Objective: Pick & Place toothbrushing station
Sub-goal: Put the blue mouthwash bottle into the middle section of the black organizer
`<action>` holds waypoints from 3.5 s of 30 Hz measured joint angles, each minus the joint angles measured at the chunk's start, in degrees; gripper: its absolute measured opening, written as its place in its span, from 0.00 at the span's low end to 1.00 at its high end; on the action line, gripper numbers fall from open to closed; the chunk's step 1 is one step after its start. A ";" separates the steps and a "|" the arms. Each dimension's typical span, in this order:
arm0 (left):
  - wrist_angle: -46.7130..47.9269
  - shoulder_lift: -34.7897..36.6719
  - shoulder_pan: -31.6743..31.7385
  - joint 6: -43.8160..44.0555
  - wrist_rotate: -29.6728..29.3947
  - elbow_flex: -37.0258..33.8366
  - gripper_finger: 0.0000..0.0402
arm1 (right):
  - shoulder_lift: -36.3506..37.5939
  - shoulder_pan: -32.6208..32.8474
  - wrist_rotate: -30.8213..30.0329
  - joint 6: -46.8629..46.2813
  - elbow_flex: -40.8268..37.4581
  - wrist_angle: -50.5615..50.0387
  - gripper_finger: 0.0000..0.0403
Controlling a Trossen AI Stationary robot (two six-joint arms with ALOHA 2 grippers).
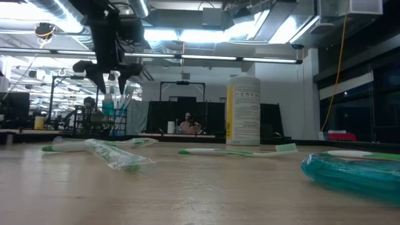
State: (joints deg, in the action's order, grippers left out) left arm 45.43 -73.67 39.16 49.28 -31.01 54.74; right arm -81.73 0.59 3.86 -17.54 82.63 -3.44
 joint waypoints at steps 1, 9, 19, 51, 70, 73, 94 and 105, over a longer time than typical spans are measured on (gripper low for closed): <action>0.02 -0.84 0.00 0.44 1.45 0.00 0.61 | -0.02 0.01 0.00 0.01 0.00 0.00 0.38; -0.78 -6.08 -0.99 4.56 4.37 0.00 0.60 | 0.27 0.01 0.00 0.39 0.00 0.02 0.38; -5.27 -2.64 -5.10 6.83 0.70 0.00 0.57 | 1.29 0.01 -0.46 0.39 0.00 -0.09 0.38; -6.12 36.36 -32.05 -11.89 2.98 0.07 0.54 | -17.54 -12.51 21.93 -4.22 0.00 5.35 0.34; 13.22 3.93 -19.20 -10.82 -10.77 2.53 0.52 | -2.82 -13.00 15.85 -0.93 0.00 1.86 0.27; 10.00 -0.06 -15.67 -16.45 -9.60 3.49 0.50 | -0.95 -12.99 14.69 -0.85 0.00 0.93 0.27; 7.25 -10.23 -2.68 -18.74 -0.27 8.24 0.32 | 0.13 -11.74 14.58 -1.49 0.00 -0.02 0.27; 9.99 -10.23 -1.45 -22.62 -4.39 8.24 0.42 | 0.12 -11.09 15.02 -1.50 0.00 0.44 0.27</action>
State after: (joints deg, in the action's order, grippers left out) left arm 55.42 -83.90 37.71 26.65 -35.41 62.98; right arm -81.61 -10.49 18.87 -19.04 82.63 -3.00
